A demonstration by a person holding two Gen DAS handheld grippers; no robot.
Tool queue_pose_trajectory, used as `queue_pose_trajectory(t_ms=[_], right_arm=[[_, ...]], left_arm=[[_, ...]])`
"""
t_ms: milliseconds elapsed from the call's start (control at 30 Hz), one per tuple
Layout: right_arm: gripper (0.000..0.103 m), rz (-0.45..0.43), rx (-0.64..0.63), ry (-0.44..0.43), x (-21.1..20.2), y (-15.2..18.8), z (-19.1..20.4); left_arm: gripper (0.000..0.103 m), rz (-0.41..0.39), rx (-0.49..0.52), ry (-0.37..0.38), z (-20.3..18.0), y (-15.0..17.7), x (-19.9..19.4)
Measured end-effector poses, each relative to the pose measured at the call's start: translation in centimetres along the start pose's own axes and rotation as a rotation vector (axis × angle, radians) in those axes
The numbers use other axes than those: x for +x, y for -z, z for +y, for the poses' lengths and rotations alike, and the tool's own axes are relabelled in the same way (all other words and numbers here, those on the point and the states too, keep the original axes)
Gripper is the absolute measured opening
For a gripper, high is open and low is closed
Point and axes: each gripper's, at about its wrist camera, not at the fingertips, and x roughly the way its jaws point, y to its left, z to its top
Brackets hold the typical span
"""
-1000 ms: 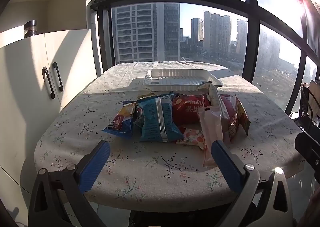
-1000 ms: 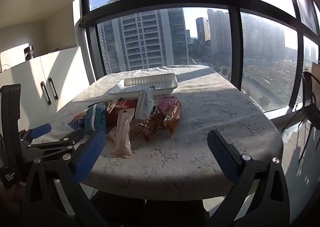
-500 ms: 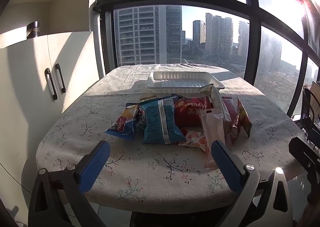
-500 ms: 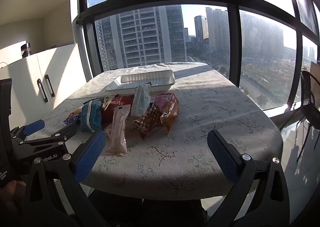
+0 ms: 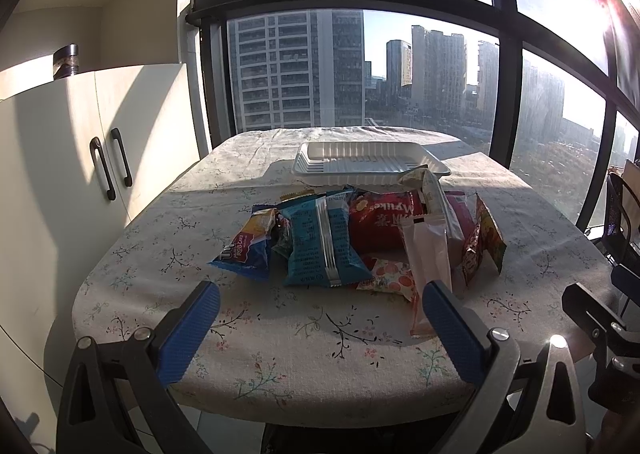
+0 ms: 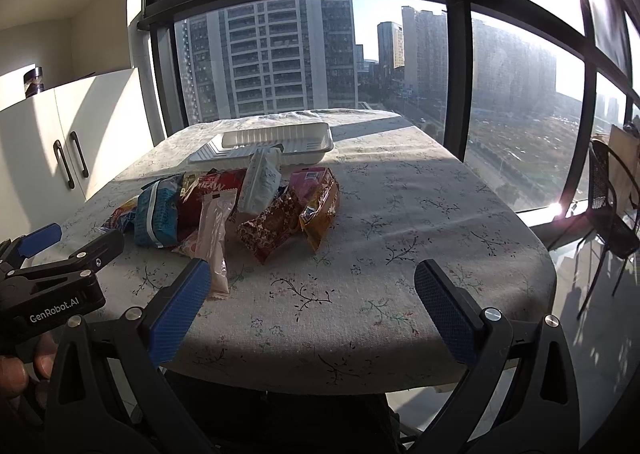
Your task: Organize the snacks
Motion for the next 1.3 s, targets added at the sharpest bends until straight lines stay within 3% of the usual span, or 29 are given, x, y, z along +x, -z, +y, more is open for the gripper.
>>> queue_pose_trajectory(t_ms=[1300], right_arm=[[0.102, 0.037, -0.036, -0.004, 1.02, 0.52, 0.88]], left_arm=[[0.103, 0.013, 0.029, -0.006, -0.92, 0.70, 0.67]])
